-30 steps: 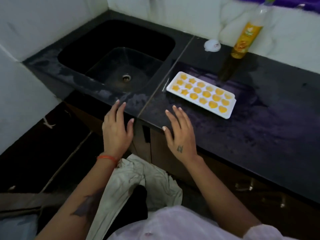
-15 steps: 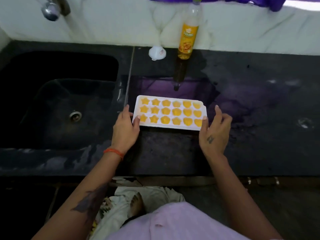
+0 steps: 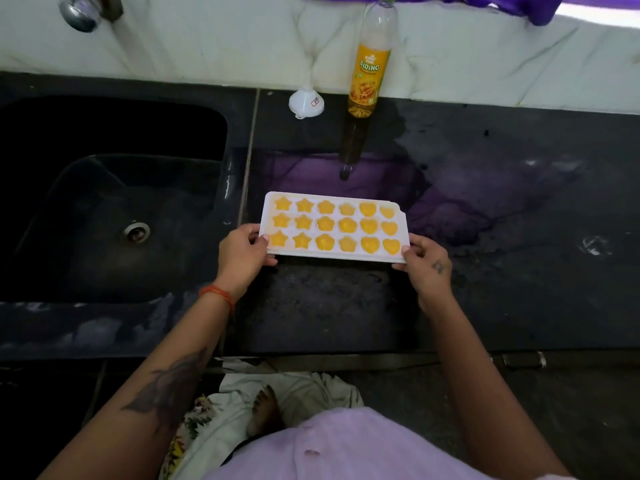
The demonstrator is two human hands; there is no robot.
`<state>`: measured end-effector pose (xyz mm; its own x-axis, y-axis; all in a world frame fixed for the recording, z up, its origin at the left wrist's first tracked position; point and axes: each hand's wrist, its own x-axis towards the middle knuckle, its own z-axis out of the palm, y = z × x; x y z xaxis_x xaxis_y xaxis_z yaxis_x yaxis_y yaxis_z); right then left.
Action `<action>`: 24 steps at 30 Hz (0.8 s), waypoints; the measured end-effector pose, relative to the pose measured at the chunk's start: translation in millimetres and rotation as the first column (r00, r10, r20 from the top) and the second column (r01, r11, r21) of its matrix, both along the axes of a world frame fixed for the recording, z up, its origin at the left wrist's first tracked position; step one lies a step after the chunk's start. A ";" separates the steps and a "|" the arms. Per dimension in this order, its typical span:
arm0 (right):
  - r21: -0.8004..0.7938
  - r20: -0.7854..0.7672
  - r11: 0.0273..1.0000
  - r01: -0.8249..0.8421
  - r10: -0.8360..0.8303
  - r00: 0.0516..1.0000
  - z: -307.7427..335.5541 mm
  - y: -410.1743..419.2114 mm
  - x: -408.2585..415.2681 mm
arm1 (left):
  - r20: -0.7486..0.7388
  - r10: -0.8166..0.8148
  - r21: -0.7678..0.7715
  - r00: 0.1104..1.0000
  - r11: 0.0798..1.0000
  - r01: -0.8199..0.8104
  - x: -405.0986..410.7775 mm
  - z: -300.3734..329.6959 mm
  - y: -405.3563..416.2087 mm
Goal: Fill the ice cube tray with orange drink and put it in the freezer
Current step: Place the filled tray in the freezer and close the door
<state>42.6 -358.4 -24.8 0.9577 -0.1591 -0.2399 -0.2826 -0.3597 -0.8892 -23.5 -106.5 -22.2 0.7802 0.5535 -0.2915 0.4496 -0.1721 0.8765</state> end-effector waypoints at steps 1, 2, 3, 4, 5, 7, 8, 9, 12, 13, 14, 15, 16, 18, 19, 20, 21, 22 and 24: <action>0.005 0.003 1.000 -0.006 0.006 1.000 -0.3 -0.3 -0.2 | -0.001 0.010 -0.002 1.000 1.000 -0.010 -1.6 0.4 -1.3; 0.007 0.005 1.000 -0.016 0.016 1.000 0.4 -0.5 -0.9 | 0.000 0.019 0.000 1.000 1.000 -0.019 -4.2 0.7 -2.5; 0.012 0.009 1.000 -0.029 0.029 1.000 0.3 -1.2 -1.3 | 0.005 0.030 0.001 1.000 1.000 -0.030 -7.6 0.9 -4.1; 0.014 0.011 0.999 -0.043 0.043 0.999 0.3 -2.2 -2.2 | 0.008 0.042 0.001 0.999 0.999 -0.042 -12.0 0.4 -5.3; 0.016 0.013 0.998 -0.059 0.058 0.998 -0.1 -3.4 -3.1 | 0.012 0.059 -0.003 0.998 0.998 -0.059 -17.2 -0.3 -6.5; 0.014 0.028 0.994 -0.104 0.104 0.994 0.0 -5.6 -6.4 | 0.020 0.098 -0.012 0.995 0.995 -0.098 -29.4 -0.3 -9.9; 0.014 0.038 0.991 -0.133 0.132 0.991 0.6 -6.5 -8.9 | 0.027 0.121 -0.012 0.992 0.993 -0.120 -36.3 0.4 -12.0; 0.016 0.048 0.987 -0.159 0.158 0.986 1.1 -7.3 -11.0 | 0.034 0.146 -0.009 0.989 0.989 -0.146 -43.5 1.9 -14.4; 0.022 0.072 0.970 -0.244 0.242 0.968 5.8 -7.3 -18.7 | 0.049 0.232 -0.002 0.971 0.973 -0.232 -69.9 8.2 -22.7; 0.018 0.078 0.962 -0.273 0.271 0.959 7.9 -6.7 -22.0 | 0.057 0.260 -0.002 0.964 0.966 -0.260 -80.3 9.8 -25.6; 0.018 0.083 0.953 -0.302 0.300 0.950 10.5 -6.1 -26.0 | 0.066 0.289 -0.002 0.955 0.957 -0.290 -91.4 11.2 -28.8; 0.023 0.089 0.943 -0.332 0.329 0.940 13.0 -5.5 -30.5 | 0.074 0.320 0.003 0.945 0.947 -0.321 -103.5 12.1 -32.0; 0.031 0.097 0.931 -0.364 0.360 0.928 15.7 -4.8 -35.6 | 0.083 0.351 0.008 0.933 0.936 -0.353 -116.3 13.4 -35.3; 0.035 0.107 0.904 -0.427 0.421 0.901 21.3 -2.0 -46.2 | 0.100 0.413 0.008 0.905 0.909 -0.416 -142.3 15.8 -41.7; 0.038 0.109 0.889 -0.456 0.450 0.886 23.5 0.1 -52.0 | 0.111 0.444 0.002 0.889 0.894 -0.447 -155.6 17.0 -45.1; 0.043 0.111 0.872 -0.487 0.480 0.870 25.2 2.4 -58.4 | 0.123 0.477 -0.005 0.870 0.877 -0.480 -169.3 18.0 -48.6; 0.050 0.113 0.852 -0.521 0.513 0.851 26.6 5.0 -65.6 | 0.130 0.513 -0.013 0.848 0.856 -0.516 -183.5 18.8 -52.7; 0.055 0.114 0.829 -0.556 0.548 0.828 28.2 7.5 -73.8 | 0.130 0.550 -0.021 0.825 0.833 -0.552 -198.7 19.8 -56.9; 0.049 0.121 0.776 -0.629 0.621 0.775 30.7 12.3 -91.7 | 0.125 0.617 -0.030 0.777 0.785 -0.618 -231.0 21.7 -65.3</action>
<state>-49.2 -346.1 5.9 0.8571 0.4984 -0.1300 0.0635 -0.3527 -0.9336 -254.5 -171.8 -0.5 0.2982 0.9314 -0.2087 0.3538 0.0952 0.9304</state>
